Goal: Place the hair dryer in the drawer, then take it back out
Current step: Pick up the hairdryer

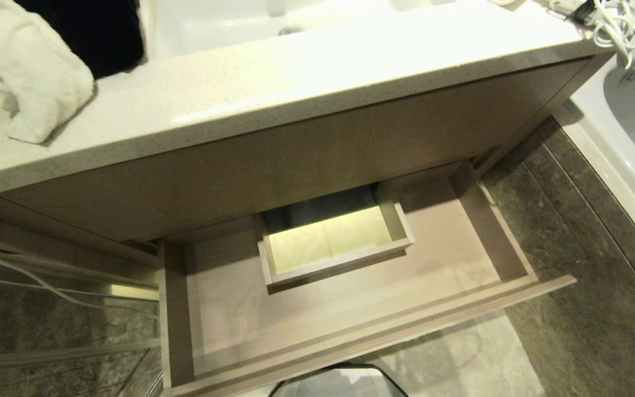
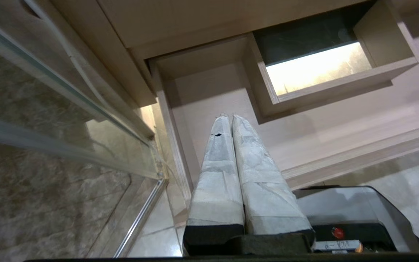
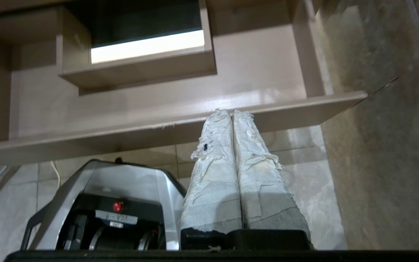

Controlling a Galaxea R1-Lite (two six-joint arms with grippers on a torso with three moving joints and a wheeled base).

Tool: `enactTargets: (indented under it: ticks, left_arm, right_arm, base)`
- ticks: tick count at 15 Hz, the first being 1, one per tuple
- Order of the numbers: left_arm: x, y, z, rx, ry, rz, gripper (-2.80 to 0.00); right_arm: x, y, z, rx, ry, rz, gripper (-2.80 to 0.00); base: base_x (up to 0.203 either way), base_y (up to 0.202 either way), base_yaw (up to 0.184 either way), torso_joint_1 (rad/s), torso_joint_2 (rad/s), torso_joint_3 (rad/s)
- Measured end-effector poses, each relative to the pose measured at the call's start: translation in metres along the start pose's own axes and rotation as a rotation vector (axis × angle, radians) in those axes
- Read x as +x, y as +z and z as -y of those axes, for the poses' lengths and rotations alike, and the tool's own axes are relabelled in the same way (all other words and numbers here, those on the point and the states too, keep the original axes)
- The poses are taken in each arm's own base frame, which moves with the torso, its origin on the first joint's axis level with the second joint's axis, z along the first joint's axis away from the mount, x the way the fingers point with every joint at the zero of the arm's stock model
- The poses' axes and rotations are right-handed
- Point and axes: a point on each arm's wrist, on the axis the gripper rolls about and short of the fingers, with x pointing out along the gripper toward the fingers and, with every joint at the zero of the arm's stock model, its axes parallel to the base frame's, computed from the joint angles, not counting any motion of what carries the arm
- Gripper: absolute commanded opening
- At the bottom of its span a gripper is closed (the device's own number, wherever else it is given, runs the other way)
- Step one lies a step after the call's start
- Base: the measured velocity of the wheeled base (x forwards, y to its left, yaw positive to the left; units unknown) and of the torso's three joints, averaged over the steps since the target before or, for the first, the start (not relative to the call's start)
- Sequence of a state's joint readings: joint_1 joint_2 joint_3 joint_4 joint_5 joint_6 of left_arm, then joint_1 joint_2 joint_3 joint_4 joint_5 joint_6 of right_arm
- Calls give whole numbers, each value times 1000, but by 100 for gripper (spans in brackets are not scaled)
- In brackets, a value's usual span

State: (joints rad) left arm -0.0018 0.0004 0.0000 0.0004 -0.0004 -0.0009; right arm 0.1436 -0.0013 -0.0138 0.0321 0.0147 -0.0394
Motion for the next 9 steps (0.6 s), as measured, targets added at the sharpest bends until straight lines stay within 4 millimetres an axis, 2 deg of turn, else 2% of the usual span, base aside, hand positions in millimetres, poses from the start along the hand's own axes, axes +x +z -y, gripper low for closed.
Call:
enactTargets:
  ticks: [3,9]
  left_arm:
    - [0,0,0,-1,0,-1,-280]
    - [0,0,0,0,1,-1,-280]
  right_arm:
    - [0,0,0,0,0,0,-280]
    - [0,0,0,1,1,0,-280]
  base:
    - [-1,-5,165,307,-596,-295]
    - [0,-6,158,198,-378,-188]
